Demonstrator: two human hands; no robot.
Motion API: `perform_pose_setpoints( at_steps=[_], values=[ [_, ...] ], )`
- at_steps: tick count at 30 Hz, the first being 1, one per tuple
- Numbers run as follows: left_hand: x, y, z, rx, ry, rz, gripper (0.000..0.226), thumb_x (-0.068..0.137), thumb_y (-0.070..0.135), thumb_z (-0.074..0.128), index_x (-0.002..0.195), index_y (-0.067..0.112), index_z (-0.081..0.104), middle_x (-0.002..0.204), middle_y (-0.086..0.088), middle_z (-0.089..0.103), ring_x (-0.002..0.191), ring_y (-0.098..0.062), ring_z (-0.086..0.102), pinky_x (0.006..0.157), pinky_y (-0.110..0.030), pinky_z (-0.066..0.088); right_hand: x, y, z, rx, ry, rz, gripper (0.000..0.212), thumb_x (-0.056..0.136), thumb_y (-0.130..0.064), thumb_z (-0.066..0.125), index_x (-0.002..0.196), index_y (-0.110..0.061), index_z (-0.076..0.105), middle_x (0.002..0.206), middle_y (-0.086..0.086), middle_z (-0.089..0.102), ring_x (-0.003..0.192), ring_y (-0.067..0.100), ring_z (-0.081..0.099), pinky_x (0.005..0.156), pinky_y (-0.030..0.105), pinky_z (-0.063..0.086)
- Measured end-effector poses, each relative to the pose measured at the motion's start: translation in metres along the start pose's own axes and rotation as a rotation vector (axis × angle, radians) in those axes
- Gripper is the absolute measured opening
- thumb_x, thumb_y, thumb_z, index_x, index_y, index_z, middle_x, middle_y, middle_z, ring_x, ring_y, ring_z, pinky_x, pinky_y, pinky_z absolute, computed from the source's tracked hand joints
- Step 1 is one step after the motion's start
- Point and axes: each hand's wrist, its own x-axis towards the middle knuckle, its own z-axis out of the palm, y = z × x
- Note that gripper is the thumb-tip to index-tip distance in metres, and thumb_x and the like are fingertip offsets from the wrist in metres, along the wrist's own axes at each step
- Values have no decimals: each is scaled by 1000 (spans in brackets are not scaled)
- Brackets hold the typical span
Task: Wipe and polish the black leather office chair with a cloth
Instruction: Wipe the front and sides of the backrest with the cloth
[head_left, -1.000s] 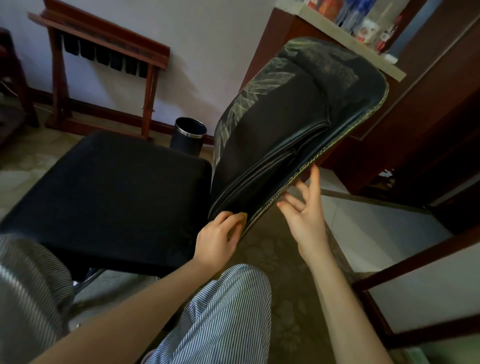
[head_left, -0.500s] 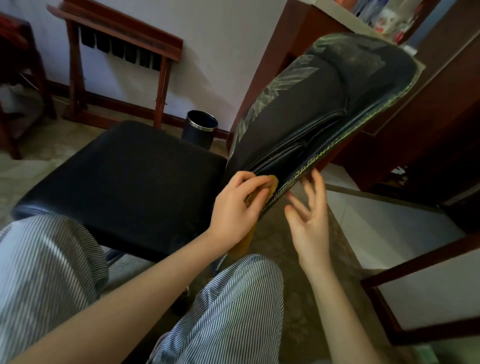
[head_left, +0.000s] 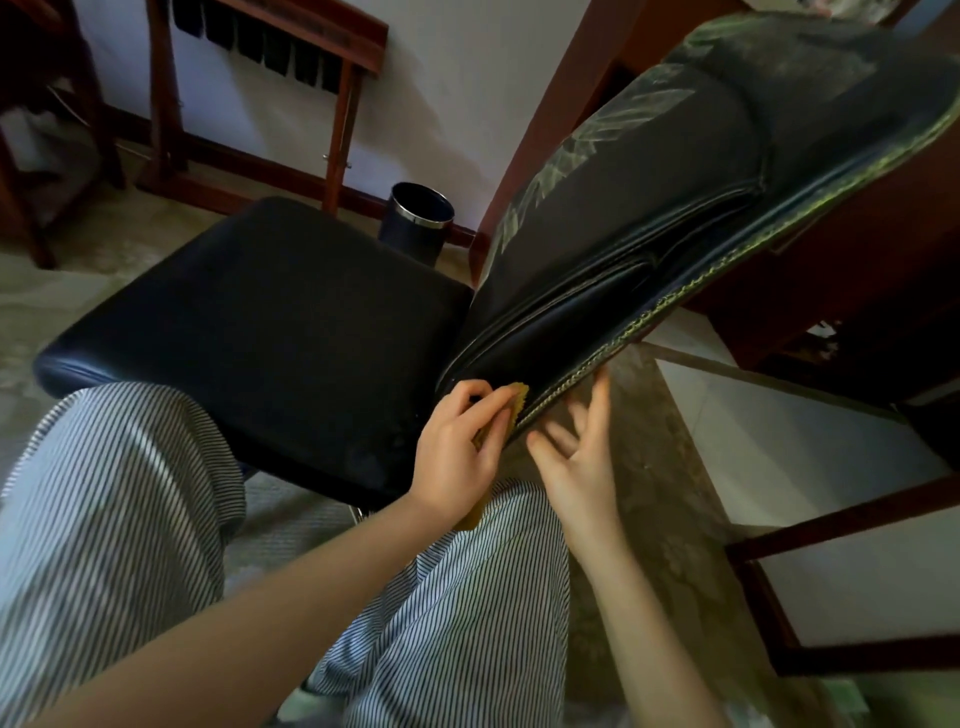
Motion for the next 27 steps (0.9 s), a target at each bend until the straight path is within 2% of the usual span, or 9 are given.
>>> perform_pose_setpoints(
  at_steps=[6, 10, 12, 15, 17, 18, 21, 24, 27],
  values=[
    [-33, -28, 4, 93, -50, -132, 38, 93, 33, 41, 117, 15, 65, 104, 0, 57, 89, -14, 57, 73, -36, 53, -1, -1, 4, -30, 30, -7, 88, 89, 3, 54, 147, -38, 1, 152, 6, 25, 131, 20, 40, 93, 21, 39],
    [-35, -29, 7, 137, -66, -175, 27, 94, 19, 52, 119, 16, 63, 106, 1, 57, 89, -15, 57, 73, -32, 52, 3, -2, 3, -28, 59, -30, 85, 90, 1, 54, 146, -39, 5, 152, 6, 27, 127, 19, 44, 93, 23, 41],
    [-38, -32, 5, 175, -119, -209, 27, 95, 19, 52, 119, 18, 63, 106, 2, 57, 90, -15, 57, 73, -29, 49, 5, 0, -1, -11, 55, -17, 83, 90, -1, 54, 146, -40, 6, 153, 5, 26, 127, 19, 45, 91, 24, 43],
    [-48, -45, -1, 154, -197, -425, 27, 95, 22, 51, 119, 19, 63, 109, 4, 56, 98, -15, 57, 78, -23, 43, 3, 8, -7, 18, 32, 17, 79, 91, -2, 52, 146, -40, 9, 153, 3, 26, 123, 13, 46, 87, 19, 44],
    [-51, -50, -7, 10, -80, -598, 26, 94, 20, 53, 117, 17, 64, 106, 6, 56, 103, -15, 57, 80, -16, 38, -1, 18, -7, 14, 13, 58, 75, 92, -3, 51, 146, -37, 12, 152, 2, 29, 121, 11, 48, 94, 26, 43],
    [-50, -49, -9, -31, 5, -605, 25, 94, 18, 54, 116, 16, 65, 104, 8, 55, 102, -12, 57, 79, -12, 37, -2, 23, -6, -2, 0, 78, 74, 92, -3, 51, 147, -35, 13, 151, 2, 30, 122, 12, 47, 98, 29, 42],
    [-38, -34, -12, -103, 96, -406, 22, 92, 14, 57, 112, 16, 66, 98, 16, 53, 96, 1, 55, 79, -2, 38, -1, 36, -1, -35, -49, 117, 73, 92, -1, 50, 148, -29, 13, 151, 4, 29, 127, 16, 44, 102, 31, 39],
    [-26, -18, -6, -123, 51, -171, 23, 91, 19, 57, 112, 17, 67, 99, 12, 53, 95, 0, 54, 82, -7, 41, 0, 43, 7, -41, -114, 124, 76, 92, -2, 51, 147, -33, 10, 152, 1, 27, 131, 14, 38, 99, 26, 38],
    [-22, -14, 5, -123, 5, -83, 30, 91, 27, 50, 116, 20, 64, 105, 9, 50, 97, -3, 53, 84, -12, 43, -2, 49, 15, -67, -122, 99, 79, 91, -6, 54, 145, -40, 7, 149, -5, 28, 133, 7, 35, 98, 20, 38]
  ],
)
